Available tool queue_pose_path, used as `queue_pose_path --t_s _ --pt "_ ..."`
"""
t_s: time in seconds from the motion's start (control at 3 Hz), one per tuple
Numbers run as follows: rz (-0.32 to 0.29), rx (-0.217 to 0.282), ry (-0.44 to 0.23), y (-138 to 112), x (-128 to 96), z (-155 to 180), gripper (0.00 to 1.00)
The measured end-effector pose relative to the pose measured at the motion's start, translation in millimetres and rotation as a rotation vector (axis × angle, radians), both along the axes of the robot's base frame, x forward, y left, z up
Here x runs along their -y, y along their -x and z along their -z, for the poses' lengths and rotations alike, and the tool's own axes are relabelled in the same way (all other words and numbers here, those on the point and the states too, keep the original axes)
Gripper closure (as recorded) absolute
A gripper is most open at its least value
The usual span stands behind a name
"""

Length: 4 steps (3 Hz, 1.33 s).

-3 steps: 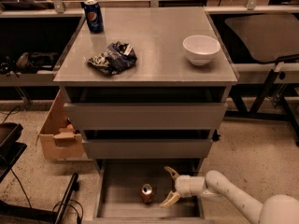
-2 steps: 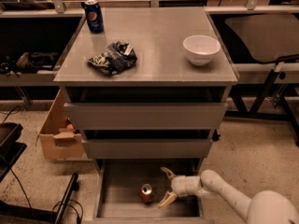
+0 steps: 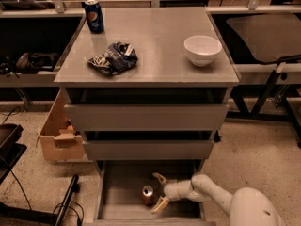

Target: Pick coke can from bottom drawer and place on counter

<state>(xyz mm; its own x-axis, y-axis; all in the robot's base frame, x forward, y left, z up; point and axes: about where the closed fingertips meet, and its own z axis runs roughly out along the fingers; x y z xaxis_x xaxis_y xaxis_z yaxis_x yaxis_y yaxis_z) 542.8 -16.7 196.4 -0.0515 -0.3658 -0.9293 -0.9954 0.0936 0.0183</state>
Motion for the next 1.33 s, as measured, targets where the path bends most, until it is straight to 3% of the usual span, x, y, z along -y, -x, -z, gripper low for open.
queue_pose_path --t_s 0.33,0.67,1.0,1.33 --pt "-0.017 -0.015 -0.019 8.5 -19.2 13.5 0.18" --pt "-0.011 -0.015 -0.036 13.8 -34.7 5.9 0.49" --pt "-0.005 -0.028 -0.052 19.3 -44.5 -9.8 0.72" --pt "0.003 -0.044 -0.140 21.6 -35.1 -72.6 0.95"
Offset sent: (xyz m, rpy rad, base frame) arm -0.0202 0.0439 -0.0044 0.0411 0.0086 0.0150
